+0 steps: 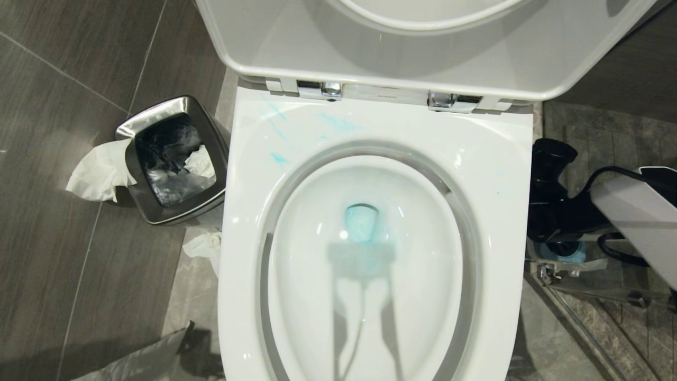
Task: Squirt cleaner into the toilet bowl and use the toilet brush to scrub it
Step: Place the cleaning agent on the floor
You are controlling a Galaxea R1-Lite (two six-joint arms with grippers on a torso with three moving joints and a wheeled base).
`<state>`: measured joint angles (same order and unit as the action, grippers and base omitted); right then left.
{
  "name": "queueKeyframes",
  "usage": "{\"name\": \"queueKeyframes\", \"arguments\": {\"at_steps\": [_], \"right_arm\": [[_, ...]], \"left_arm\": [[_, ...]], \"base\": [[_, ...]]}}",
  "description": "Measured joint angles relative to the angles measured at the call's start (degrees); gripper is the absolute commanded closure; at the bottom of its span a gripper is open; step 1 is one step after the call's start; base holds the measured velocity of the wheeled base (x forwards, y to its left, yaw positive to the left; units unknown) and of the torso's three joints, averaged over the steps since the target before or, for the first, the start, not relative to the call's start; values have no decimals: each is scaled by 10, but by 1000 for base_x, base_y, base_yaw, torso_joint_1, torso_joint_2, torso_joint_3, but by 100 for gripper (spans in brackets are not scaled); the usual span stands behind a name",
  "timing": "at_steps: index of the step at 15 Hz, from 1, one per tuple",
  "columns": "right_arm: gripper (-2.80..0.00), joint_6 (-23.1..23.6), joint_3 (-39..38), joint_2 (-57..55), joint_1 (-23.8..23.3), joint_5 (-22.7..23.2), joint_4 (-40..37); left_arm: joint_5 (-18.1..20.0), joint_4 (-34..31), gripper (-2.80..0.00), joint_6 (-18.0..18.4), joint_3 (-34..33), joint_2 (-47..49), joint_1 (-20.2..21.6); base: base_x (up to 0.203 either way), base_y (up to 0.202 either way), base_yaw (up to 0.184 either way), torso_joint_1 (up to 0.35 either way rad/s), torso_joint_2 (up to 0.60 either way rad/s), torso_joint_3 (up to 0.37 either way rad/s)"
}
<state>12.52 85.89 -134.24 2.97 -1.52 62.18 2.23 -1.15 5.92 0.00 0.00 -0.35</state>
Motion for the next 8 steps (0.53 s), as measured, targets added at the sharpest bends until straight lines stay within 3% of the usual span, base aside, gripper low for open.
{"name": "queueKeyframes", "arguments": {"at_steps": [8], "right_arm": [[-280,6,-249,200,-4,-2,-2]], "left_arm": [[-5,0,0,-6,0,0,0]], "base": [[0,0,0,0,0,0]]}}
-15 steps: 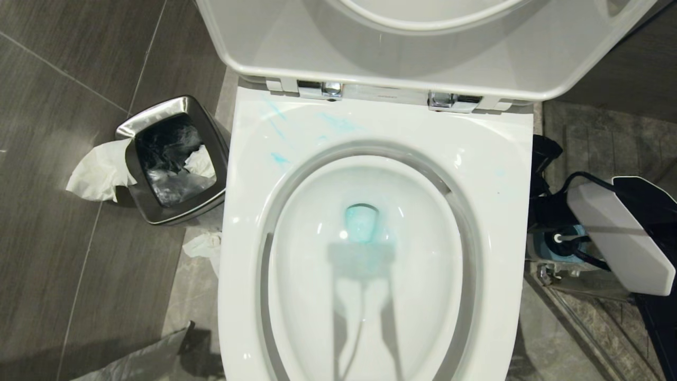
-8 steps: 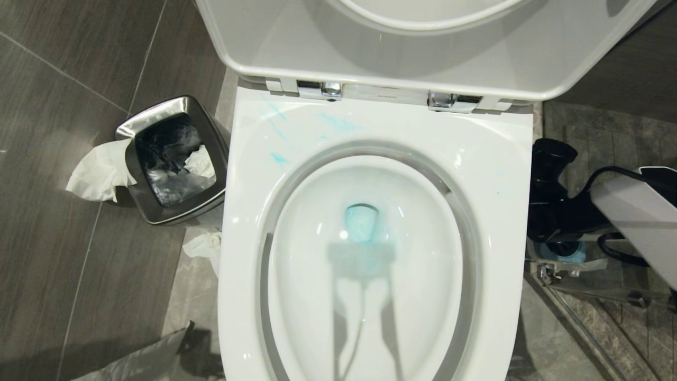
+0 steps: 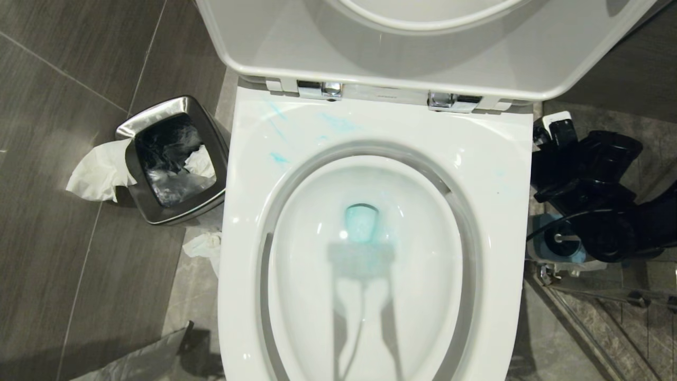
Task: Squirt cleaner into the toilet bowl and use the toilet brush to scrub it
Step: Place the cleaning agent on the floor, then scrub the toilet bowl
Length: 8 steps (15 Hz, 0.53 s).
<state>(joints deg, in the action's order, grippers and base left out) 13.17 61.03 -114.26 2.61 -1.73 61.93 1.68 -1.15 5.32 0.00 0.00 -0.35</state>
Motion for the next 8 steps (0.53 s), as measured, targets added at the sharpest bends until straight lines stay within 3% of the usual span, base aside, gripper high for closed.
{"name": "queueKeyframes", "arguments": {"at_steps": [8], "right_arm": [[-280,-1,-172,166,1,-1,-2]], "left_arm": [[0,0,0,-1,0,0,0]], "base": [[0,0,0,0,0,0]]}}
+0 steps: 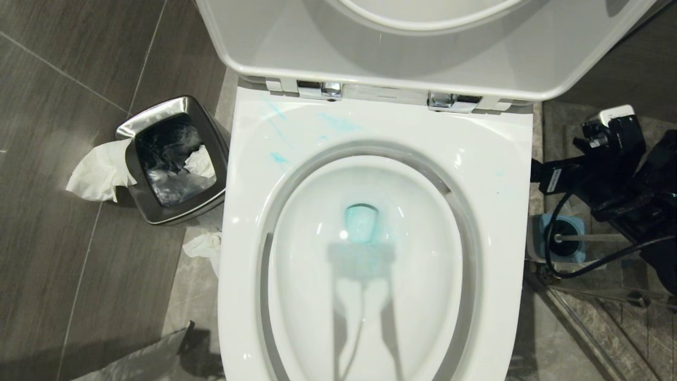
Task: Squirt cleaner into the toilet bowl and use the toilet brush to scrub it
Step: Scrub the toilet bowl
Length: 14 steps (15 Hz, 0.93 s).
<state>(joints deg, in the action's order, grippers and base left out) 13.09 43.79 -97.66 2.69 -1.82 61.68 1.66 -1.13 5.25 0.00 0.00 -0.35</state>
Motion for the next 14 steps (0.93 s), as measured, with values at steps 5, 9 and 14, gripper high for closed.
{"name": "queueKeyframes", "arguments": {"at_steps": [5,9,14], "right_arm": [[0,-15,-104,85,0,-3,-1],[0,-17,-116,114,0,-8,-10],[0,-16,-144,132,-9,-36,-107]], "left_arm": [[0,0,0,0,0,0,0],[0,0,0,0,0,0,0],[0,0,0,0,0,0,0]], "base": [[0,0,0,0,0,0],[0,0,0,0,0,0],[0,0,0,0,0,0]]}}
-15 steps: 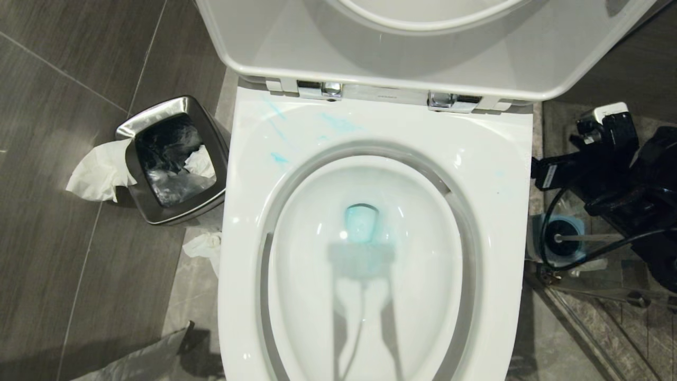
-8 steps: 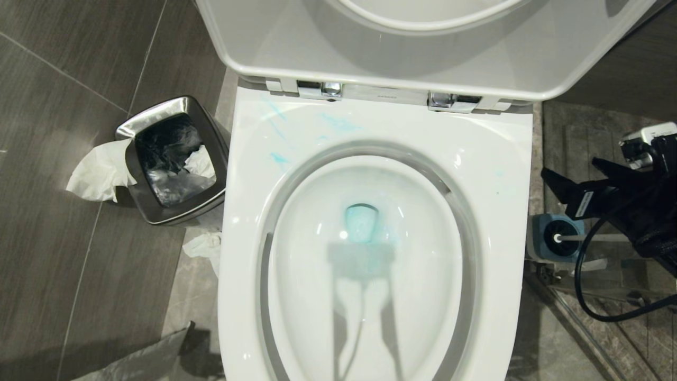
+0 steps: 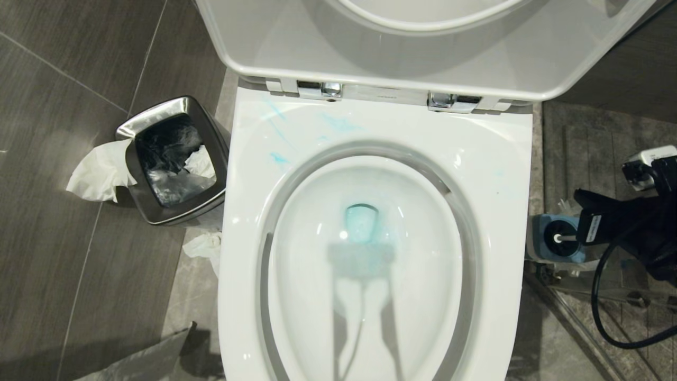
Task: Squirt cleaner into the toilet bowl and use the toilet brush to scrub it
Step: Scrub the toilet bowl
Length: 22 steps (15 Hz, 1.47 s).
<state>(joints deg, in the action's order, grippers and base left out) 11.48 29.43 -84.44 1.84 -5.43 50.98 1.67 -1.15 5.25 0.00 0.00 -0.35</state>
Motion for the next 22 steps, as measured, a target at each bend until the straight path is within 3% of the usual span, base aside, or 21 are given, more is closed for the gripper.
{"name": "queueKeyframes", "arguments": {"at_steps": [8,16,19,22], "right_arm": [[0,1,-117,7,-5,15,33],[0,-3,-273,214,-24,20,18],[0,-9,-269,310,-52,22,-68],[0,-16,-246,406,-82,22,-206]], "left_arm": [[0,0,0,0,0,0,0],[0,0,0,0,0,0,0],[0,0,0,0,0,0,0],[0,0,0,0,0,0,0]], "base": [[0,0,0,0,0,0],[0,0,0,0,0,0],[0,0,0,0,0,0],[0,0,0,0,0,0]]}}
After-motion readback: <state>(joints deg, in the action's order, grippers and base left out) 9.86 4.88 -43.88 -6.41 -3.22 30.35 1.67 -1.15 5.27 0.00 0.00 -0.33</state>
